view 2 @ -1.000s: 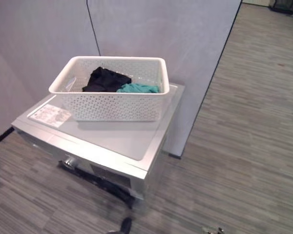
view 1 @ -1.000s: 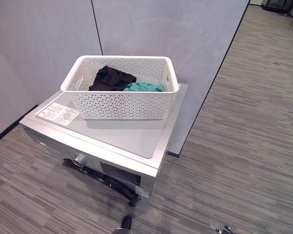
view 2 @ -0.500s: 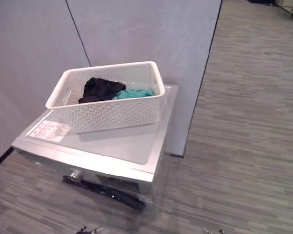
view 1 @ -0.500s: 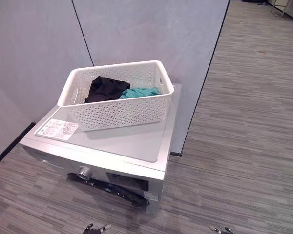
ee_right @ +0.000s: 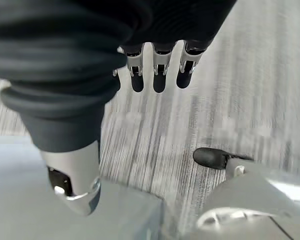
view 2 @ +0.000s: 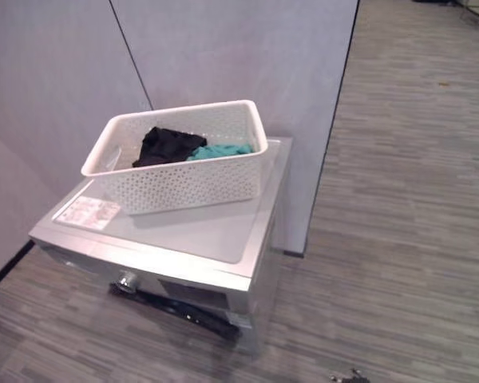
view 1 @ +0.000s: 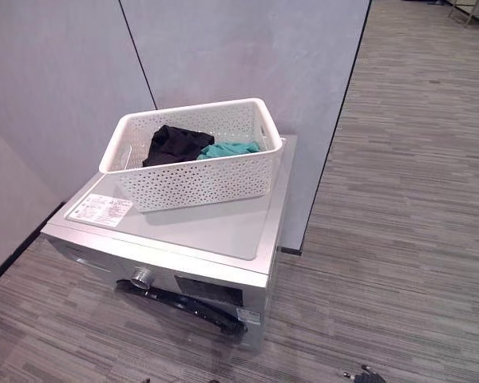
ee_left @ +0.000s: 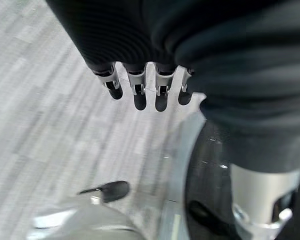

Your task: Grab the laundry basket,head to the washer,open it,put in the laundry and shut it.

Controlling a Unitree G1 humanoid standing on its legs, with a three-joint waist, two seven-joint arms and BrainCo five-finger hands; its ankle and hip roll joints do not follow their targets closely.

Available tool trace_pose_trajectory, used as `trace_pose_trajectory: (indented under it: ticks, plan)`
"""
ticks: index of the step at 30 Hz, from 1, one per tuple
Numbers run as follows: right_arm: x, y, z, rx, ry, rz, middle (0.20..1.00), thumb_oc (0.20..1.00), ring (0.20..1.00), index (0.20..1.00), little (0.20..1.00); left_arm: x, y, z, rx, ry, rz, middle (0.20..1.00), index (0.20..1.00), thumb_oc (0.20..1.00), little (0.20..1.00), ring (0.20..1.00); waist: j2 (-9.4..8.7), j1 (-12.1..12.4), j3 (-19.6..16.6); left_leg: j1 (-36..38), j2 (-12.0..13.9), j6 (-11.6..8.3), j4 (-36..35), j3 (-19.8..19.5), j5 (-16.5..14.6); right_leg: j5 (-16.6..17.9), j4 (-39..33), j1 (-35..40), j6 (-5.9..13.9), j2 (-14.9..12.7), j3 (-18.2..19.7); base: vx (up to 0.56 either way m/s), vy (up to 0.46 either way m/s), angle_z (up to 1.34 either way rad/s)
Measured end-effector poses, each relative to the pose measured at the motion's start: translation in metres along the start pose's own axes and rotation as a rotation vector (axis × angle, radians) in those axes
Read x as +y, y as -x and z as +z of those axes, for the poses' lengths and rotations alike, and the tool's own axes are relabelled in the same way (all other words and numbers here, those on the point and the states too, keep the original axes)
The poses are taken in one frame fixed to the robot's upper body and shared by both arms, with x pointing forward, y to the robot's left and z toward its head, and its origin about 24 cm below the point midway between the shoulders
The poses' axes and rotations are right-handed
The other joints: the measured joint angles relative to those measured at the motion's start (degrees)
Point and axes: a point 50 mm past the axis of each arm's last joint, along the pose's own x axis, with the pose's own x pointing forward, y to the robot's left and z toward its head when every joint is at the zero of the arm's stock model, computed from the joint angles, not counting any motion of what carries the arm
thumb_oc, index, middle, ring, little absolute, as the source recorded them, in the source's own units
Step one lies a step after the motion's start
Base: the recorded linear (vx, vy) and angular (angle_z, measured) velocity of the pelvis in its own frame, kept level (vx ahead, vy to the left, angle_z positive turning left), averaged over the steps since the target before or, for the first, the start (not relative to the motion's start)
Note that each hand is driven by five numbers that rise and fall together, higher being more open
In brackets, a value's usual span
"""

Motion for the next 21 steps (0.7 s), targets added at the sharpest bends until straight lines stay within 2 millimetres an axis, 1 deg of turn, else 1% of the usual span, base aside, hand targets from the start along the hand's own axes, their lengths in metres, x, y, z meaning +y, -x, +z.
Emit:
trace_pose_trajectory:
  ticks: [2,3,5,7,8,9,10,11,12,13,14,15,16,18,19,20,21]
  plan:
    - [0.006,0.000,0.012,-0.062,0.116,0.040,1.000,1.000,1.000,1.000,1.000,-0.002,-0.001,0.010,-0.033,-0.003,-0.007,1.000,1.000,1.000,1.000,1.000,0.08,0.55,0.74,-0.44,0.82,-0.69,0.00,-0.38,0.46,-0.34,-0.15,-0.15,-0.34,0.91,-0.16,-0.08,-0.165,0.09]
    - [0.009,0.001,0.033,-0.159,0.231,0.081,1.000,1.000,1.000,1.000,1.000,-0.003,-0.002,0.018,-0.061,-0.001,-0.012,1.000,1.000,1.000,1.000,1.000,0.32,0.71,2.21,-1.66,2.18,-1.64,-0.01,-1.40,1.47,-0.10,-0.22,-1.18,-1.26,2.15,-0.87,-0.07,-0.147,0.14]
    - [0.007,0.000,0.052,-0.217,0.262,0.077,1.000,1.000,1.000,1.000,1.000,-0.005,-0.002,0.021,-0.066,0.000,-0.018,1.000,1.000,1.000,1.000,1.000,0.80,1.12,3.60,-2.13,2.99,-2.21,-0.01,-1.57,2.07,0.05,-0.03,-1.24,-2.01,3.21,-1.74,-0.10,-0.127,0.14]
    - [0.001,0.000,0.069,-0.275,0.353,0.063,1.000,1.000,1.000,1.000,1.000,-0.006,-0.002,0.023,-0.085,-0.002,-0.025,1.000,1.000,1.000,1.000,1.000,2.02,2.30,4.55,-3.73,4.11,-3.33,0.02,-2.94,3.29,0.00,0.13,-2.20,-2.64,4.78,-2.31,-0.19,-0.089,0.23]
    - [-0.001,0.000,0.077,-0.301,0.383,0.057,1.000,1.000,1.000,1.000,1.000,-0.007,-0.002,0.027,-0.100,0.000,-0.028,1.000,1.000,1.000,1.000,1.000,2.44,2.43,4.82,-5.06,4.40,-3.76,0.01,-3.29,4.56,0.16,0.05,-3.20,-3.09,5.15,-3.24,-0.15,-0.052,0.45]
    - [-0.004,0.000,0.088,-0.332,0.402,0.047,1.000,1.000,1.000,1.000,1.000,-0.009,-0.003,0.036,-0.123,0.000,-0.031,1.000,1.000,1.000,1.000,1.000,2.99,2.64,5.41,-7.63,4.42,-4.78,0.07,-3.48,7.39,0.39,0.61,-4.56,-4.17,5.93,-4.71,-0.16,-0.021,0.71]
    - [-0.005,0.001,0.100,-0.366,0.422,0.038,1.000,1.000,1.000,1.000,1.000,-0.010,-0.004,0.050,-0.157,-0.001,-0.031,1.000,1.000,1.000,1.000,1.000,2.65,2.63,6.30,-10.81,3.71,-7.07,0.12,-3.46,11.85,-0.05,1.93,-6.91,-5.05,5.32,-5.85,-0.15,0.001,0.98]
    - [0.001,0.002,0.122,-0.427,0.447,0.042,1.000,1.000,1.000,1.000,1.000,-0.009,-0.007,0.077,-0.215,0.000,-0.024,1.000,1.000,1.000,1.000,1.000,-0.52,2.37,9.15,-12.56,3.66,-7.13,1.67,3.04,12.65,2.42,0.63,-8.28,-7.65,1.85,-8.84,-0.15,0.048,0.99]
    - [0.011,0.002,0.135,-0.459,0.439,0.053,1.000,1.000,1.000,1.000,1.000,-0.008,-0.007,0.080,-0.214,-0.003,-0.023,1.000,1.000,1.000,1.000,1.000,-2.99,1.89,10.12,-10.65,5.93,-6.01,9.16,8.56,7.02,2.85,0.25,-8.05,-8.30,0.51,-9.46,-0.07,0.043,0.70]
    - [0.012,0.001,0.136,-0.456,0.439,0.051,1.000,1.000,1.000,1.000,1.000,-0.009,-0.007,0.080,-0.216,-0.004,-0.026,1.000,1.000,1.000,1.000,1.000,-3.12,1.86,10.20,-8.43,7.32,-6.40,10.64,8.05,5.84,2.27,0.25,-7.84,-8.65,0.49,-9.36,0.00,0.095,0.32]
    - [0.012,0.000,0.135,-0.449,0.435,0.052,1.000,1.000,1.000,1.000,1.000,-0.011,-0.007,0.081,-0.222,-0.008,-0.028,1.000,1.000,1.000,1.000,1.000,-3.07,1.88,10.21,-5.89,8.00,-7.22,11.52,5.83,4.46,2.32,0.25,-7.71,-8.69,0.65,-9.32,0.02,0.106,0.10]
    - [0.011,-0.001,0.132,-0.434,0.430,0.048,1.000,1.000,1.000,1.000,1.000,-0.011,-0.007,0.080,-0.223,-0.024,-0.029,1.000,1.000,1.000,1.000,1.000,-2.89,1.88,10.24,-2.59,7.91,-6.95,10.90,2.33,3.84,2.36,0.26,-7.43,-8.51,0.75,-9.13,0.02,0.209,0.07]
    - [0.011,-0.001,0.128,-0.425,0.429,0.049,1.000,1.000,1.000,1.000,1.000,-0.011,-0.007,0.079,-0.220,-0.029,-0.029,1.000,1.000,1.000,1.000,1.000,-2.68,1.81,10.17,-0.09,8.01,-7.16,10.18,1.81,3.49,2.48,0.26,-7.20,-8.27,0.93,-9.17,0.02,0.220,0.01]
    - [0.011,-0.001,0.121,-0.408,0.431,0.054,1.000,1.000,1.000,1.000,1.000,-0.013,-0.007,0.076,-0.213,-0.032,-0.033,1.000,1.000,1.000,1.000,1.000,-1.83,1.74,9.65,4.71,7.94,-7.46,6.89,1.86,3.22,3.35,0.26,-6.93,-7.32,1.27,-9.63,-0.02,0.209,0.17]
    - [0.008,0.000,0.118,-0.408,0.437,0.050,1.000,1.000,1.000,1.000,1.000,-0.015,-0.006,0.079,-0.226,-0.052,-0.043,1.000,1.000,1.000,1.000,1.000,-1.08,0.17,9.46,5.76,7.85,-7.59,3.41,3.25,3.10,4.28,0.27,-6.99,-6.57,0.86,-11.80,-0.05,0.285,0.51]
    - [0.006,0.000,0.117,-0.406,0.439,0.047,1.000,1.000,1.000,1.000,1.000,-0.017,-0.006,0.082,-0.237,-0.065,-0.048,1.000,1.000,1.000,1.000,1.000,-0.67,-0.11,9.43,5.73,7.54,-7.30,2.72,3.76,3.17,4.19,0.26,-7.08,-6.00,0.88,-12.35,-0.02,0.191,0.64]
    - [0.006,0.000,0.115,-0.402,0.437,0.048,1.000,1.000,1.000,1.000,1.000,-0.018,-0.005,0.088,-0.261,-0.068,-0.052,1.000,1.000,1.000,1.000,1.000,-0.58,0.01,9.38,5.59,7.42,-7.68,2.52,3.47,1.30,4.77,0.26,-7.18,-5.00,0.38,-12.82,-0.05,0.383,0.33]
